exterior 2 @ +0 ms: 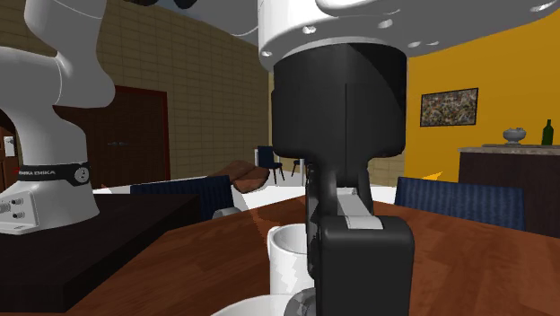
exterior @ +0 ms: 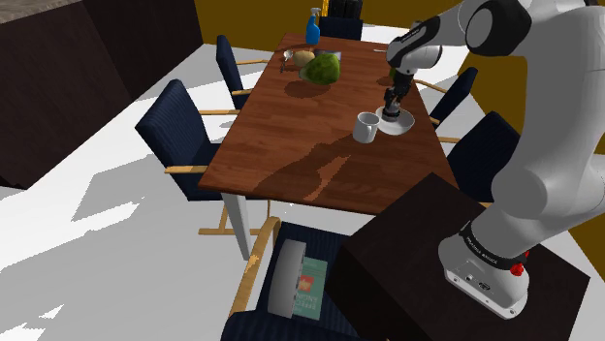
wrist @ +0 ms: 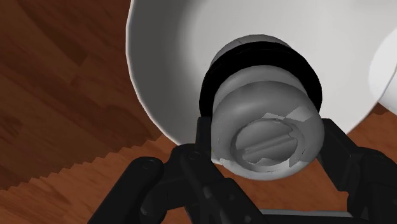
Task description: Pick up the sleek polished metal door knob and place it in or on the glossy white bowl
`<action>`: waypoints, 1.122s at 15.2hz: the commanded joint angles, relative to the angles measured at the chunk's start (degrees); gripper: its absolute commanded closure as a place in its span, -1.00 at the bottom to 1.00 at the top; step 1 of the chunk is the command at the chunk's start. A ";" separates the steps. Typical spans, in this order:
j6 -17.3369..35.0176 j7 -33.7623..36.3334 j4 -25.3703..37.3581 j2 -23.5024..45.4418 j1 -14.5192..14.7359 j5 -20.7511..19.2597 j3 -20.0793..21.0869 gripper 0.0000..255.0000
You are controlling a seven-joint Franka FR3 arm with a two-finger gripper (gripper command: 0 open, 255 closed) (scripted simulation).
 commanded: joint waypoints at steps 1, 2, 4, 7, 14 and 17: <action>0.25 -0.02 0.08 0.26 -0.03 0.05 0.03 1.00; 0.25 -0.02 0.08 0.26 -0.03 0.05 0.03 1.00; 0.25 -0.02 0.08 0.26 -0.03 0.05 0.03 1.00; 0.25 -0.02 0.08 0.26 -0.03 0.05 0.03 1.00; -0.96 0.09 0.01 -1.01 0.10 -0.16 -0.13 -1.00; -4.50 0.42 0.29 -4.29 0.41 -0.72 -0.56 -1.00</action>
